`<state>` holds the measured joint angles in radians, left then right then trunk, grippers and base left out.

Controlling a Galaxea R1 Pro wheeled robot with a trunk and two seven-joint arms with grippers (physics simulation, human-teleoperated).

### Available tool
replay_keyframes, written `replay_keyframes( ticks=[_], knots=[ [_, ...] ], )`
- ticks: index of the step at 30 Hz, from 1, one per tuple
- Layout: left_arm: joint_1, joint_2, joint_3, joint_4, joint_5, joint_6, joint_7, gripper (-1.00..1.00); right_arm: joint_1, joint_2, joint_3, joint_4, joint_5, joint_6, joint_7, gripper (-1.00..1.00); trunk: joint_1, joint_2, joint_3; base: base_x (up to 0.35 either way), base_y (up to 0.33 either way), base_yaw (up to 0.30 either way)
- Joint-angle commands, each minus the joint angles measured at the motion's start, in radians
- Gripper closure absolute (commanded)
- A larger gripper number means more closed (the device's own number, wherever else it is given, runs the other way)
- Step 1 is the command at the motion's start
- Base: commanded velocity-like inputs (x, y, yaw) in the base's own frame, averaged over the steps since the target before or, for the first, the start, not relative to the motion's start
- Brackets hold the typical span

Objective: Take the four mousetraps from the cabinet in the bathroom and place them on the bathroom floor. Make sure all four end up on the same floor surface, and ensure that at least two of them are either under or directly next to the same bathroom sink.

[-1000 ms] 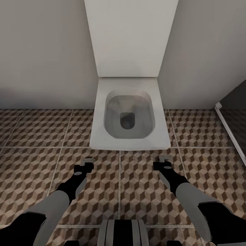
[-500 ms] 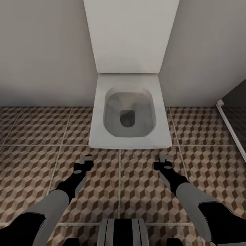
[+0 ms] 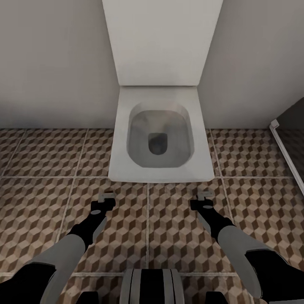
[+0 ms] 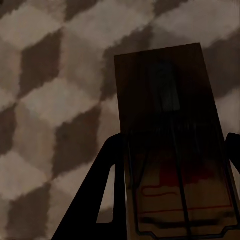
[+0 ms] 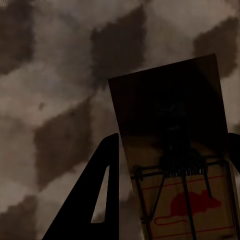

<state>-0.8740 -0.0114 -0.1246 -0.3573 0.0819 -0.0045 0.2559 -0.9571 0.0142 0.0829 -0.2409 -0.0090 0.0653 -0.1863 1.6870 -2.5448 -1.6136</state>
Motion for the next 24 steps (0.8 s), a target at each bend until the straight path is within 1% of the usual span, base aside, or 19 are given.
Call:
replay_keyframes(
  ticks=[1,19,24],
  knots=[
    [0.000,0.001,-0.009,0.000,0.007,0.000,0.010,1.00,0.000,0.000,0.008,-0.001,-0.003,0.006,-0.002,1.00,0.000,0.000,0.000,0.000,0.000,0.000],
    [0.000,-0.001,-0.016,0.000,0.006,-0.002,0.010,1.00,0.000,0.001,0.007,-0.001,-0.001,-0.005,-0.002,1.00,0.000,0.000,0.000,0.000,0.000,0.000],
    [0.000,-0.002,-0.016,0.001,0.006,-0.037,0.009,1.00,0.000,0.003,0.008,-0.003,0.003,-0.022,-0.002,1.00,0.000,0.000,0.000,0.000,0.000,0.000]
  ],
)
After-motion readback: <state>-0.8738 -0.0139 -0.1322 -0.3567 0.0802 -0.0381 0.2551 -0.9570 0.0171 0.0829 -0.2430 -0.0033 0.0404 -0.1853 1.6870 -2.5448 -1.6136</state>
